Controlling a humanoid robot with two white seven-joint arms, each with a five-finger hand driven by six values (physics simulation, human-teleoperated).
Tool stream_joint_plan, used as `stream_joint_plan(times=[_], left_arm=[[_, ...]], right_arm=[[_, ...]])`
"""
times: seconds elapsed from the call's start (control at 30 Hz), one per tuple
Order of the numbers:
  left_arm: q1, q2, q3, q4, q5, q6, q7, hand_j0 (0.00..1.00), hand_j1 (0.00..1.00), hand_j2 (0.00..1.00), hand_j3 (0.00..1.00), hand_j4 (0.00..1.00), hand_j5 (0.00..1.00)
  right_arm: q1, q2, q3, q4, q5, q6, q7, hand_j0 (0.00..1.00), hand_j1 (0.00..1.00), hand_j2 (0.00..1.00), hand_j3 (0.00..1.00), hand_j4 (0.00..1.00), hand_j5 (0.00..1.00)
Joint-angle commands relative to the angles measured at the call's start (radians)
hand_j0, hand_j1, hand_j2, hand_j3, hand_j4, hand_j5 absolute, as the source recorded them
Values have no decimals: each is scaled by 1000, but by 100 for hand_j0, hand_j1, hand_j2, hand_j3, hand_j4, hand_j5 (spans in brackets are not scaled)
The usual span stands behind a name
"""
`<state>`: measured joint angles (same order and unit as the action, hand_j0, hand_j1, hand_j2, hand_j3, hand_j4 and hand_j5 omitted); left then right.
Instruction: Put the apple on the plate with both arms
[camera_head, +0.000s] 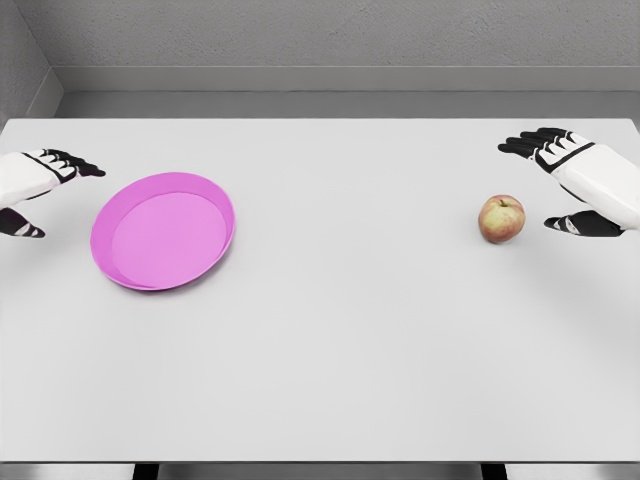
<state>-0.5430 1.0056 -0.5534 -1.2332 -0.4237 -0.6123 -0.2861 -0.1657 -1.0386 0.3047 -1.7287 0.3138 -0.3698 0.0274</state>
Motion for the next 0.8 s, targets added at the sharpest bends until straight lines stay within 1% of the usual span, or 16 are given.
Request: stream_joint_plan(times=[0.0,0.13,0.2,0.23,0.3,0.33,0.37,0.4,0.43,0.47,0.5,0.63,0.67,0.7,0.73,0.77], left_arm=[[0,2,-2,-6,6,1,1,100,100,100,100,100,100],[0,2,-3,-6,6,1,1,100,100,100,100,100,100],[0,2,-3,-6,8,1,2,100,100,100,100,100,100],[0,2,-3,-5,10,1,2,100,100,100,100,100,100],[-2,2,-3,-5,8,1,2,100,100,100,100,100,100],[-2,2,-3,-5,6,1,1,100,100,100,100,100,100],[-2,1,-3,-5,5,1,1,100,100,100,100,100,100],[-2,1,-3,-5,5,1,-1,100,100,100,100,100,100],[-2,1,-3,-3,3,1,-1,100,100,100,100,100,100],[-3,1,-3,1,3,1,-1,100,100,100,100,100,100],[-3,1,-3,4,3,1,1,100,100,100,100,100,100],[-3,2,-3,6,3,1,1,100,100,100,100,100,100],[-3,2,-2,6,3,1,1,100,100,100,100,100,100],[-3,1,-3,6,3,1,-1,100,100,100,100,100,100],[-3,1,-2,6,3,1,1,100,100,100,100,100,100],[-3,2,-2,6,3,1,1,100,100,100,100,100,100]], right_arm=[[0,-1,-1,-2,-4,0,0,100,100,100,100,100,100],[0,5,1,4,-10,31,-4,100,100,100,100,100,100],[-17,9,57,17,-13,121,-3,100,100,100,100,100,100],[-29,12,76,38,-12,123,-3,100,100,100,100,100,100],[-55,19,129,51,-12,124,6,100,100,100,100,100,100],[-84,26,151,51,-10,126,76,100,100,100,100,100,100],[-135,48,183,47,-12,127,176,100,100,100,100,100,100],[-184,60,221,47,-12,141,241,100,100,100,100,100,100],[-221,77,254,47,-10,190,295,100,100,100,100,100,100],[-247,89,274,47,-10,213,368,100,100,100,100,100,100],[-265,95,291,49,-10,215,417,100,100,100,100,100,100],[-299,97,294,54,-10,219,496,100,100,100,100,100,100],[-307,97,294,54,-10,239,503,100,100,100,100,100,100],[-314,97,294,52,-9,293,531,100,100,100,100,100,100],[-330,103,295,54,-9,301,548,100,100,100,100,100,100],[-353,120,307,73,-9,304,572,100,100,100,100,100,100]])
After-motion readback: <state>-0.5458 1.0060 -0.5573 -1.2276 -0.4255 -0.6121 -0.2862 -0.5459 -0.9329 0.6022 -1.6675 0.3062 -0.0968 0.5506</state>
